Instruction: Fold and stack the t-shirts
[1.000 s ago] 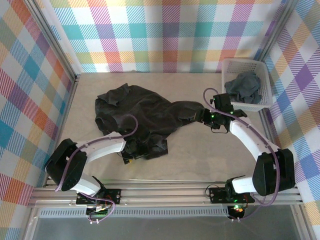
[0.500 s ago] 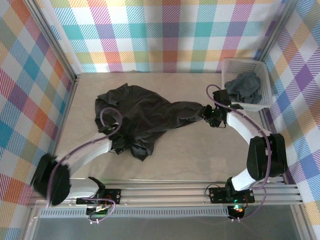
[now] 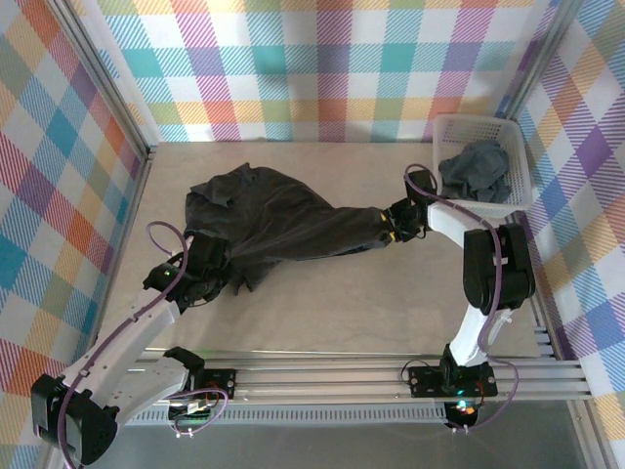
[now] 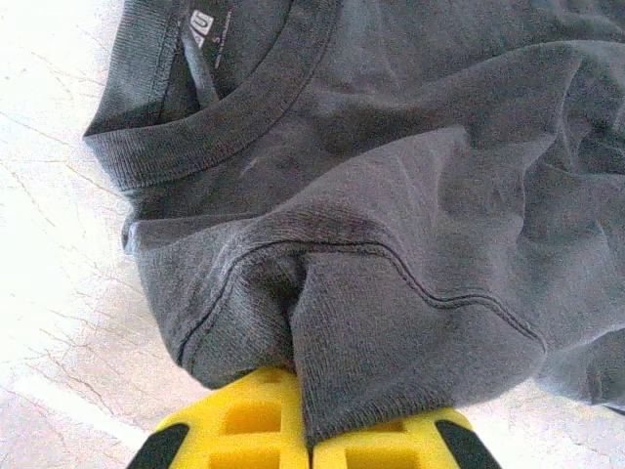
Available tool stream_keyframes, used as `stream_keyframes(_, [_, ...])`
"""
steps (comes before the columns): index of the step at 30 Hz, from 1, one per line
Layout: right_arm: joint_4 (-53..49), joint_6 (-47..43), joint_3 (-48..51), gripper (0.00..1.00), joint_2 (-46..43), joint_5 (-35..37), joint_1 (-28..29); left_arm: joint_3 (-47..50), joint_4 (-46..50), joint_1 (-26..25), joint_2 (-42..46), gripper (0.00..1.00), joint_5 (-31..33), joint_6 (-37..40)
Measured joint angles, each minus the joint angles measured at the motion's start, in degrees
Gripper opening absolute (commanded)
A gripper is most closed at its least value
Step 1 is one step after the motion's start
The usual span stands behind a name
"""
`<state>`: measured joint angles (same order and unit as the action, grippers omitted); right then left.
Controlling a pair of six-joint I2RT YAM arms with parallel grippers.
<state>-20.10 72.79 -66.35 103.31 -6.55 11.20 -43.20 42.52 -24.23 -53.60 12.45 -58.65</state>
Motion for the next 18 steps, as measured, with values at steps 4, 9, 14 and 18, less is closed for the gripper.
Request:
stream_keyframes(4, [-0.11,4.39,1.77,0.46,-1.73,0.04,0.02,-0.02,0.02,0.04,0.00,0.00,-0.57,0.28])
stream_keyframes(9, [-0.48,8.81,6.36,0.46,-6.99,-0.35,0.02,-0.35,0.13,0.07,0.00,0.00,-1.01,1.03])
stream_keyframes(14, [1.22,12.90,8.28,0.46,-7.89,-1.25,0.13,-1.20,0.79,0.07,-0.11,0.00,-1.05,1.51])
stream_keyframes(18, [2.69,14.73,7.30,0.43,-5.81,-2.25,0.13,-1.68,0.90,0.07,-0.33,0.00,-1.29,1.79])
